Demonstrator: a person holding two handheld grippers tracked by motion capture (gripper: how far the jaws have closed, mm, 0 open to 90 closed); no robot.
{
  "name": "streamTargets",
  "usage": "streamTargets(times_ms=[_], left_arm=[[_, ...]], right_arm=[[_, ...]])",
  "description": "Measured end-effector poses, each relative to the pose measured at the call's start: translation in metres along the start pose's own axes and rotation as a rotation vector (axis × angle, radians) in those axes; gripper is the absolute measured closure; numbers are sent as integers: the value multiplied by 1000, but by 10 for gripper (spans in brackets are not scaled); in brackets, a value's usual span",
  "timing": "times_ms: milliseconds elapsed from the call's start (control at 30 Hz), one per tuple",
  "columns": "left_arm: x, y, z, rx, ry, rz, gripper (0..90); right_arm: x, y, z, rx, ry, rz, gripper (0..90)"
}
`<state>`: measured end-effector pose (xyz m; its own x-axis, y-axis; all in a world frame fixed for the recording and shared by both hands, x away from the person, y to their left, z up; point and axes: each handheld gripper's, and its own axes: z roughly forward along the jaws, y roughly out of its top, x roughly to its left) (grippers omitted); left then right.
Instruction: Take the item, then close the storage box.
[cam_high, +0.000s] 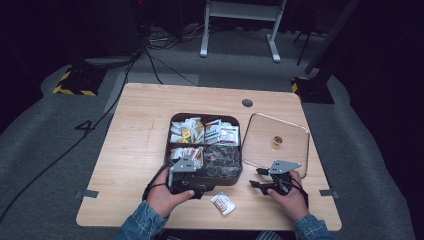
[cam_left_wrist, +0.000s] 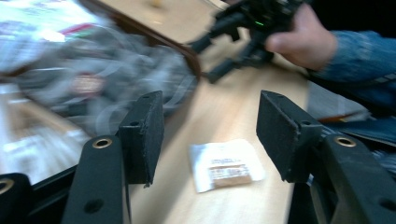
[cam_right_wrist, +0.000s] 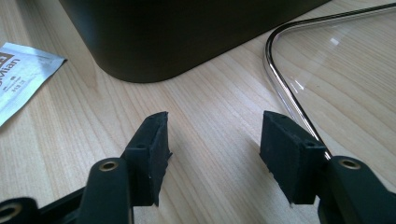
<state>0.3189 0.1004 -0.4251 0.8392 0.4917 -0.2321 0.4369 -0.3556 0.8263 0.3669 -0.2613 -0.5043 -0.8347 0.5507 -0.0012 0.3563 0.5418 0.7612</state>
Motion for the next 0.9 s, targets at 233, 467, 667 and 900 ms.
streamTargets(times_ms=[233, 467, 667, 900], left_arm=[[18, 1, -27, -80, 91, -36, 385], [42, -10, -66, -134, 269, -87, 352], [61, -26, -83, -102, 404, -137, 327], [84, -47, -87, -14, 514, -172, 320]], right_arm=[[0, 0, 0, 1, 3, 4, 421], [0, 4, 5, 10, 6, -3, 342], [-2, 7, 9, 12, 18, 0, 318], [-9, 7, 8, -10, 66, 84, 304]])
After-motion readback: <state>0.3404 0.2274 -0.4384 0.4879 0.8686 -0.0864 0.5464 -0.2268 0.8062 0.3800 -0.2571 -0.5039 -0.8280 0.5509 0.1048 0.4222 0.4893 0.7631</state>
